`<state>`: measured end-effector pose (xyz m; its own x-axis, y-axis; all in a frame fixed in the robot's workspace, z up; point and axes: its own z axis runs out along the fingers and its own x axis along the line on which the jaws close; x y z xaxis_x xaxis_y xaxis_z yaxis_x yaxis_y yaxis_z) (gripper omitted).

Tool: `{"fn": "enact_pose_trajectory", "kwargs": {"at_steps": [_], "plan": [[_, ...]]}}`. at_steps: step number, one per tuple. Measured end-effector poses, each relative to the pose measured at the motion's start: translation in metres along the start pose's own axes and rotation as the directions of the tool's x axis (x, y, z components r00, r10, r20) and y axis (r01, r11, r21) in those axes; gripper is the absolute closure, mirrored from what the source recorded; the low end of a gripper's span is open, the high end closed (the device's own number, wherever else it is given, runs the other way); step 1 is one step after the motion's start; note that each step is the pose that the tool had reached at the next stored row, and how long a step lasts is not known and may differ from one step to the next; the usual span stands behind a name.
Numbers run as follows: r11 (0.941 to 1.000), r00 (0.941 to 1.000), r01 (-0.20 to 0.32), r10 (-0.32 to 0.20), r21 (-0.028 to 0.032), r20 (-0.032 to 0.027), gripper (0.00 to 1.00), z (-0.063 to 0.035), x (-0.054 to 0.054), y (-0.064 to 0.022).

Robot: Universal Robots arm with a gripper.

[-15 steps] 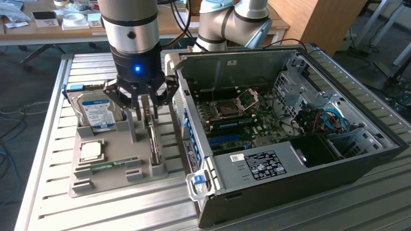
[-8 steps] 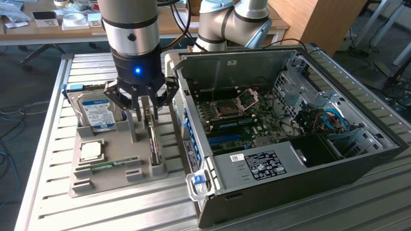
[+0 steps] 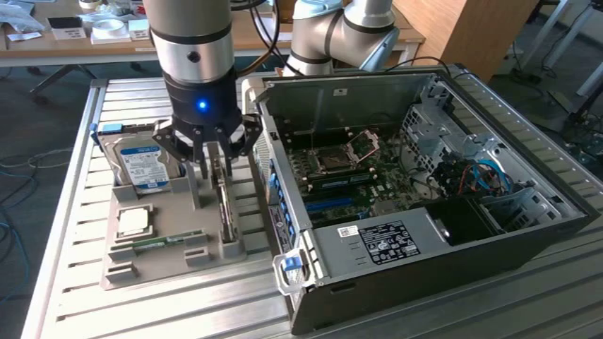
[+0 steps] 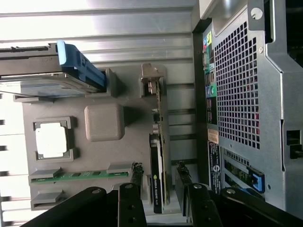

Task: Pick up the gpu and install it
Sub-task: 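Pick up the gpu and move the gpu toward the slot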

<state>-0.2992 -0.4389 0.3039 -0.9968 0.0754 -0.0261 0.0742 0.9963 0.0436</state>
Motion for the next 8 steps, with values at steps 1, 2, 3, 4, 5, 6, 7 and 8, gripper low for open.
{"fn": "enact_pose_trajectory", "kwargs": {"at_steps": [1,2,3,4,5,6,7,8], "plan": [[1.0000,1.0000,0.000,0.000,0.0001,-0.0001,0.58,0.0007,0.0000,0.0000],[1.0000,1.0000,0.000,0.000,0.0000,0.0000,0.58,0.0015,0.0000,-0.0001],[1.0000,1.0000,0.000,0.000,0.0001,-0.0001,0.58,0.0022,0.0001,-0.0001],[1.0000,1.0000,0.000,0.000,0.0002,-0.0002,0.58,0.0024,0.0001,-0.0001],[1.0000,1.0000,0.000,0.000,0.0003,-0.0003,0.58,0.0023,0.0001,-0.0001],[1.0000,1.0000,0.000,0.000,0.0002,-0.0001,0.58,0.0024,0.0001,-0.0001],[1.0000,1.0000,0.000,0.000,0.0001,-0.0001,0.58,0.0024,0.0001,-0.0001],[1.0000,1.0000,0.000,0.000,0.0002,-0.0001,0.58,0.0024,0.0001,-0.0001]]}}
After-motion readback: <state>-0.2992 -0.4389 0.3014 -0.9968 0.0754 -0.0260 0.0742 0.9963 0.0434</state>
